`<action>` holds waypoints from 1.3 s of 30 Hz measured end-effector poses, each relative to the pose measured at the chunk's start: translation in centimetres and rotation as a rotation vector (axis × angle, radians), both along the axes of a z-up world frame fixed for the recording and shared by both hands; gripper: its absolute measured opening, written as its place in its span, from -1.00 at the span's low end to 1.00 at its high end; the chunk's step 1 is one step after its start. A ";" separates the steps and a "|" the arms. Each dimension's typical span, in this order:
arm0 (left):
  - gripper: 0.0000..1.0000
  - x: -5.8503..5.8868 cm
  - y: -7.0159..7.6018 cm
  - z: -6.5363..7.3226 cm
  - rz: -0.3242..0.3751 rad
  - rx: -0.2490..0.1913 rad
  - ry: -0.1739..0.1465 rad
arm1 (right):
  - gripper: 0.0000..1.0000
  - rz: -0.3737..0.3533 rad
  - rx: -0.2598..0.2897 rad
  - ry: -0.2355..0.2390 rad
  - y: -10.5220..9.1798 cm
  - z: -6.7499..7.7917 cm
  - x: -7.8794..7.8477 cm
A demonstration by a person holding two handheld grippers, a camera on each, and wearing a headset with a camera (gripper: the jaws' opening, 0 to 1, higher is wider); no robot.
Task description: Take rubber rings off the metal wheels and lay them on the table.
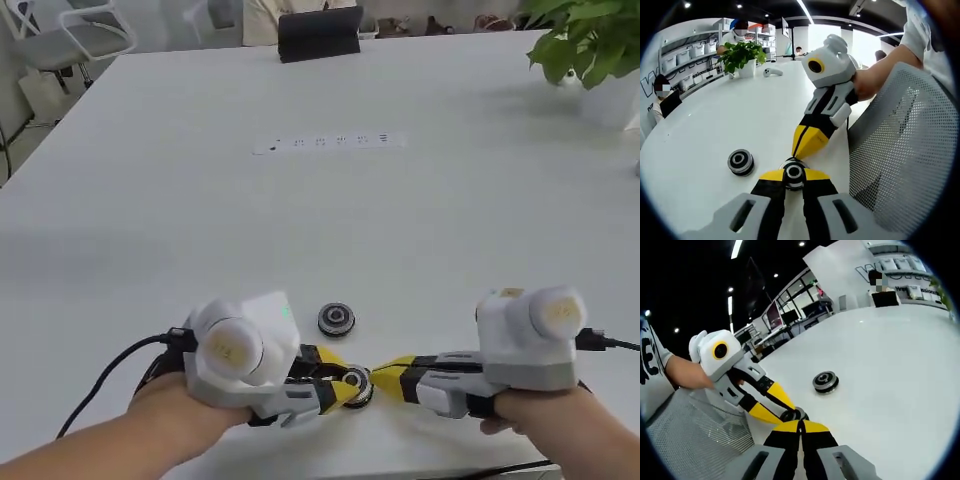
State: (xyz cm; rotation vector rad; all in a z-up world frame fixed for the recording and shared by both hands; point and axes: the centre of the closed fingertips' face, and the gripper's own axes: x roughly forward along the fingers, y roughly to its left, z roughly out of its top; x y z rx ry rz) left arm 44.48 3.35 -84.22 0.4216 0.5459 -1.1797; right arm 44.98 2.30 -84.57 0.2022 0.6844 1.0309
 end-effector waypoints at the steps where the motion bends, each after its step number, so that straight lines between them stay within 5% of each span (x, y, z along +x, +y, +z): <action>1: -0.86 0.0 0.0 0.0 0.001 0.001 0.000 | -1.00 -0.008 0.013 0.015 0.0 0.1 0.0; 34: -0.86 0.0 0.0 0.0 0.012 0.005 0.002 | -1.00 0.076 0.033 -0.023 1.5 0.9 -1.1; 36: -0.86 0.0 0.0 0.0 0.010 0.005 -0.001 | -1.00 0.103 0.205 -0.007 3.1 3.5 -1.8; 37: -0.86 0.0 0.0 0.0 0.011 0.005 0.000 | -1.00 0.083 0.099 0.001 2.5 2.0 -1.5; 38: -0.86 0.0 0.0 0.0 0.013 0.003 0.001 | -1.00 0.112 0.086 -0.054 2.8 2.1 -1.4; 39: -0.86 0.0 0.0 0.0 0.012 0.004 0.000 | -1.00 0.102 0.101 -0.027 2.9 2.0 -1.3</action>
